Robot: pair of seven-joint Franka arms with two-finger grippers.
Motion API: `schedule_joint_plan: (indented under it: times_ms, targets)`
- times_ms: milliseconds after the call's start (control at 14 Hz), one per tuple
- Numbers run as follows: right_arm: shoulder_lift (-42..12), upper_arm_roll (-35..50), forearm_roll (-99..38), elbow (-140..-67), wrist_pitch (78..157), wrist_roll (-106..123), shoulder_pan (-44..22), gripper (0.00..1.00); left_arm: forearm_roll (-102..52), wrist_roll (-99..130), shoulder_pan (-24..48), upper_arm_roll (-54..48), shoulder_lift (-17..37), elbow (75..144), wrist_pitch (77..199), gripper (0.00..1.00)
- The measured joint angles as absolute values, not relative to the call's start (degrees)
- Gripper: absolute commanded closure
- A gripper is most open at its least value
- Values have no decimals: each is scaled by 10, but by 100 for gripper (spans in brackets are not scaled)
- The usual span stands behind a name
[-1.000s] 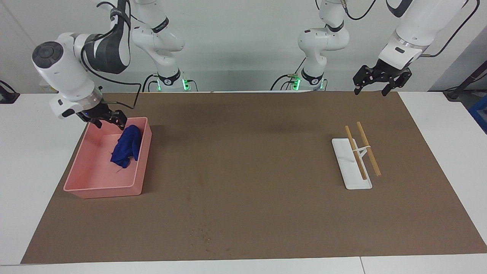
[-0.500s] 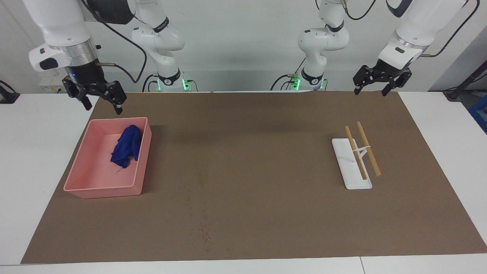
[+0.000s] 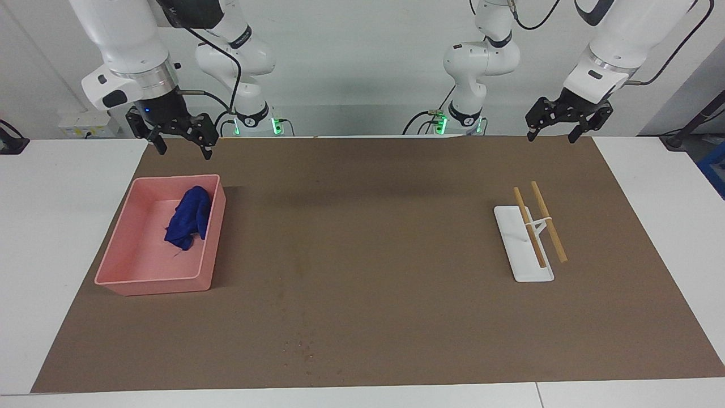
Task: Wipe water with towel using both arms
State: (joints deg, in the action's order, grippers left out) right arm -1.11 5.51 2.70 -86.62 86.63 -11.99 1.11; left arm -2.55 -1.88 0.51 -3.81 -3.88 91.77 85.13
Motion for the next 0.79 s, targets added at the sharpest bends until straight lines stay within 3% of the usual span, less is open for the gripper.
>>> schedule_joint_plan:
  times_ms: [786]
  targets:
    - [0, 55, 26, -870, 848, -120, 12, 0, -26, -19, 5, -38, -39, 918, 851, 0]
